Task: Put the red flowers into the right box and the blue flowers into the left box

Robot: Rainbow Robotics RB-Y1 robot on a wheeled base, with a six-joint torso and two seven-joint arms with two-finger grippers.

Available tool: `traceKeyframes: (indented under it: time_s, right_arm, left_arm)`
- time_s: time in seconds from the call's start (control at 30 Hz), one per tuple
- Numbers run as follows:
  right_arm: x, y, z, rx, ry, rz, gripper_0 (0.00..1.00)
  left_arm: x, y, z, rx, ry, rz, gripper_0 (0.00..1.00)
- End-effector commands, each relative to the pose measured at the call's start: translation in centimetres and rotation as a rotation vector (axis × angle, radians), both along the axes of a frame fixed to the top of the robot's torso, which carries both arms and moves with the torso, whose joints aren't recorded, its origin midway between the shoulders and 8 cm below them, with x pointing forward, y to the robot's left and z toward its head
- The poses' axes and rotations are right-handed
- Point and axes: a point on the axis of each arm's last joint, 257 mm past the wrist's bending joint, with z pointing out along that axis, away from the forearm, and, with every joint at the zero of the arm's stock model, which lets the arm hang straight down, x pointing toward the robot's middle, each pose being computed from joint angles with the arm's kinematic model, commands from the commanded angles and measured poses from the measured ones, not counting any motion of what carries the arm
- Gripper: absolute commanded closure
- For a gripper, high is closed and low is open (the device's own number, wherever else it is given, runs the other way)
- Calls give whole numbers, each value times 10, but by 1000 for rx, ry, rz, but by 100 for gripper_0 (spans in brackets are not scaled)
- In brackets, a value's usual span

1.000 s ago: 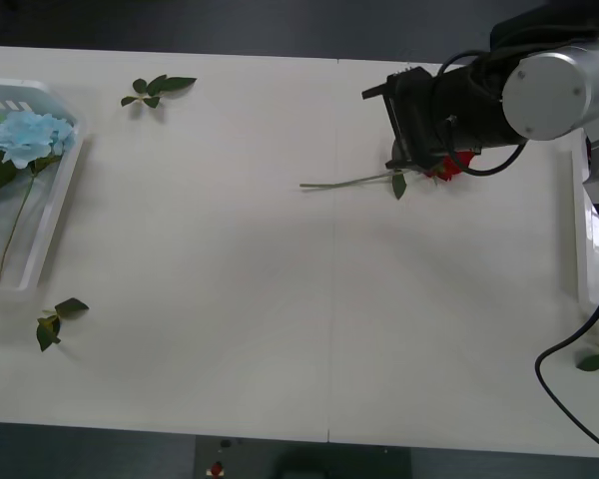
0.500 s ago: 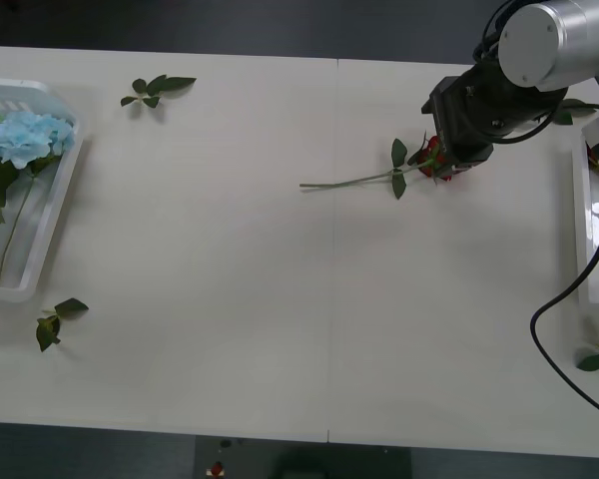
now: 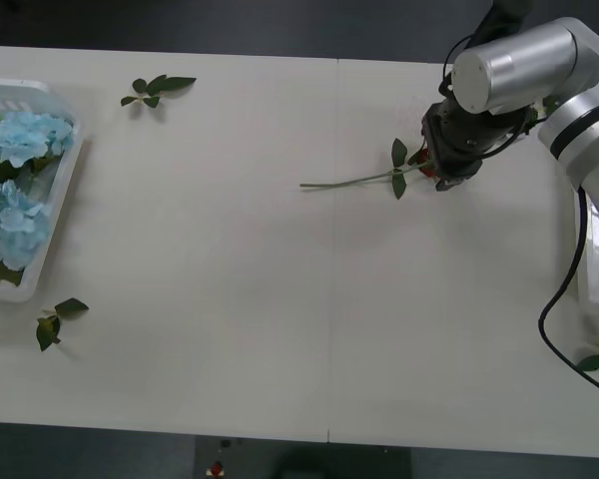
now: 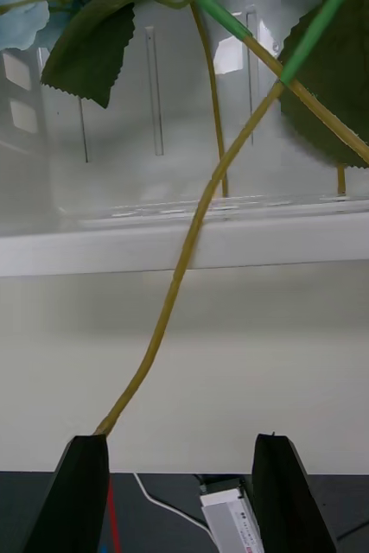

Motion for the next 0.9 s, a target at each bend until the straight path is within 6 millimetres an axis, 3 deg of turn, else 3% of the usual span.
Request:
traceKeyframes:
  time_s: [0.03, 0.2, 0.43, 0.5, 0.7, 0.9]
  right_arm:
    - [5, 28, 9, -3, -25, 56, 0]
    - [5, 35, 3, -27, -26, 72, 0]
    - [15, 33, -11, -41, -57, 68, 0]
    - [17, 32, -12, -48, -64, 73, 0]
    - [19, 27, -26, -75, -73, 79, 0]
    - [19, 25, -32, -82, -71, 82, 0]
  left_arm:
    - [2, 8, 21, 18, -34, -16, 50]
    - [9, -10, 40, -91, -87, -27, 41]
    - [13, -74, 94, -306, -155, -141, 6]
    - [19, -92, 109, -344, -189, -177, 1]
    - [50, -149, 151, -482, -342, -252, 0]
    - [80, -193, 166, -525, -459, -287, 0]
